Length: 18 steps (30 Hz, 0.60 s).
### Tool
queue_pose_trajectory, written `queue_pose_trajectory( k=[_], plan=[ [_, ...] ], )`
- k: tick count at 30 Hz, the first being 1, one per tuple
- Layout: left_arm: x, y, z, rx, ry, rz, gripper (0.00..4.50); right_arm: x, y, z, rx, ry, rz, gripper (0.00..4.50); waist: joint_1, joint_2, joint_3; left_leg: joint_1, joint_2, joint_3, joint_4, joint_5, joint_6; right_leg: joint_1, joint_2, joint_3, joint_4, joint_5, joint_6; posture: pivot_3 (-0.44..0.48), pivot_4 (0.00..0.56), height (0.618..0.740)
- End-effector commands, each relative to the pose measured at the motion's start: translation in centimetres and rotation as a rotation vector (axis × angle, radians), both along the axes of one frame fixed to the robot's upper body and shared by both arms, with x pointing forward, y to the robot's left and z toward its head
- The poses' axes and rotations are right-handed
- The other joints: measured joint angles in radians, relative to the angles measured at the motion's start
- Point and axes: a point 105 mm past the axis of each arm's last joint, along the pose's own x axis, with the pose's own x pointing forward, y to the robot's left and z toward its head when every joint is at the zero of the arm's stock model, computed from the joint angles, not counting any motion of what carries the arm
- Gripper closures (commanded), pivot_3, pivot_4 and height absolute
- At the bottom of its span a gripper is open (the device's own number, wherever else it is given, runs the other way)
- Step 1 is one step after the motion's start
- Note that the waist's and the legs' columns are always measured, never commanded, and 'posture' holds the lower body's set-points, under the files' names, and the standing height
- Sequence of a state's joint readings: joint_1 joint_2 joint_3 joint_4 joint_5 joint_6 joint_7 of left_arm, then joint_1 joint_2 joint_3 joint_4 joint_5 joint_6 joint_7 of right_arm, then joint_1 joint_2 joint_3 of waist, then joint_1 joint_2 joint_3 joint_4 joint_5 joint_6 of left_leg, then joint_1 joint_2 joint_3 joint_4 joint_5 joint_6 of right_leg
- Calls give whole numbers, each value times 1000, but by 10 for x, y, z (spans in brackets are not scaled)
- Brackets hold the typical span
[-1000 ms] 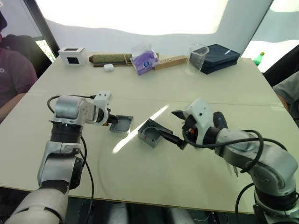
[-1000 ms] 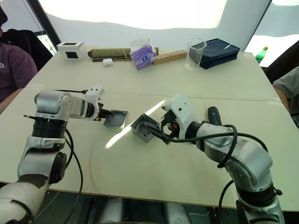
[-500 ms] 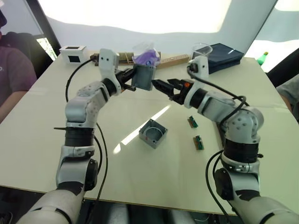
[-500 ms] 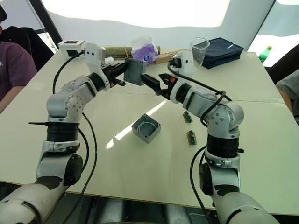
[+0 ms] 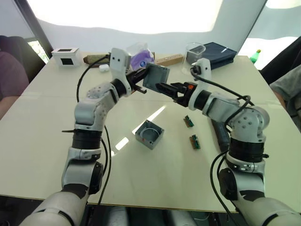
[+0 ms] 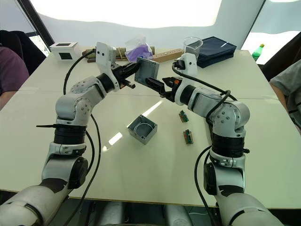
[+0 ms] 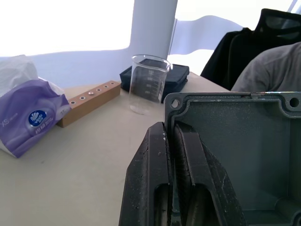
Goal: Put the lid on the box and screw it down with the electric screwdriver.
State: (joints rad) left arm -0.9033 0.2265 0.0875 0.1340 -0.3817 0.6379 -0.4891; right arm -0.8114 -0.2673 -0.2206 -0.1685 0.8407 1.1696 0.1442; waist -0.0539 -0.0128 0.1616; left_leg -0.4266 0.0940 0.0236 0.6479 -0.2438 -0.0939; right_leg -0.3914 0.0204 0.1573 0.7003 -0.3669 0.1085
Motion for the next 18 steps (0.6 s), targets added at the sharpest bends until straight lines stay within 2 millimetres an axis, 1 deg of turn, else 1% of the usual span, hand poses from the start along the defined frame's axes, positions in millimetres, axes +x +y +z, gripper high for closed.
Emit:
queue_pose_trajectory(
  k=[1, 4, 7, 8, 15, 17, 18],
  plan=[
    [-9, -4, 21, -2, -88, -26, 4500, -6, 3, 21, 21, -96, 9, 1487, 0, 0, 0, 0, 0, 0, 0, 0, 0, 0, 0, 0, 0, 0, 0, 0, 150, 739],
    [-9, -4, 21, 0, -89, -27, 4500, -7, 2, 23, 25, -106, 4, 2638, -1, 0, 0, 0, 0, 0, 0, 0, 0, 0, 0, 0, 0, 0, 0, 0, 150, 739],
    [-12, -7, 19, 11, -90, -44, 4500, -8, 2, 26, 26, -126, 6, 3902, -4, 0, 0, 0, 0, 0, 0, 0, 0, 0, 0, 0, 0, 0, 0, 0, 150, 739],
    [-12, -7, 19, 12, -91, -47, 4500, -8, 3, 26, 26, -129, 8, 4113, -4, 0, 0, 0, 0, 0, 0, 0, 0, 0, 0, 0, 0, 0, 0, 0, 150, 739],
    [-15, -8, 18, 8, -88, -73, 4500, -13, 7, 23, 14, -129, 37, 4120, -8, 0, 0, 0, 0, 0, 0, 0, 0, 0, 0, 0, 0, 0, 0, 0, 150, 739],
    [-16, -6, 15, 19, -79, -83, 3825, -12, 7, 20, 2, -131, 20, 4120, -11, 0, 0, 0, 0, 0, 0, 0, 0, 0, 0, 0, 0, 0, 0, 0, 150, 739],
    [-17, -6, 14, 22, -76, -87, 3700, -11, 6, 19, -1, -131, 13, 4120, -13, 0, 0, 0, 0, 0, 0, 0, 0, 0, 0, 0, 0, 0, 0, 0, 150, 739]
  ],
)
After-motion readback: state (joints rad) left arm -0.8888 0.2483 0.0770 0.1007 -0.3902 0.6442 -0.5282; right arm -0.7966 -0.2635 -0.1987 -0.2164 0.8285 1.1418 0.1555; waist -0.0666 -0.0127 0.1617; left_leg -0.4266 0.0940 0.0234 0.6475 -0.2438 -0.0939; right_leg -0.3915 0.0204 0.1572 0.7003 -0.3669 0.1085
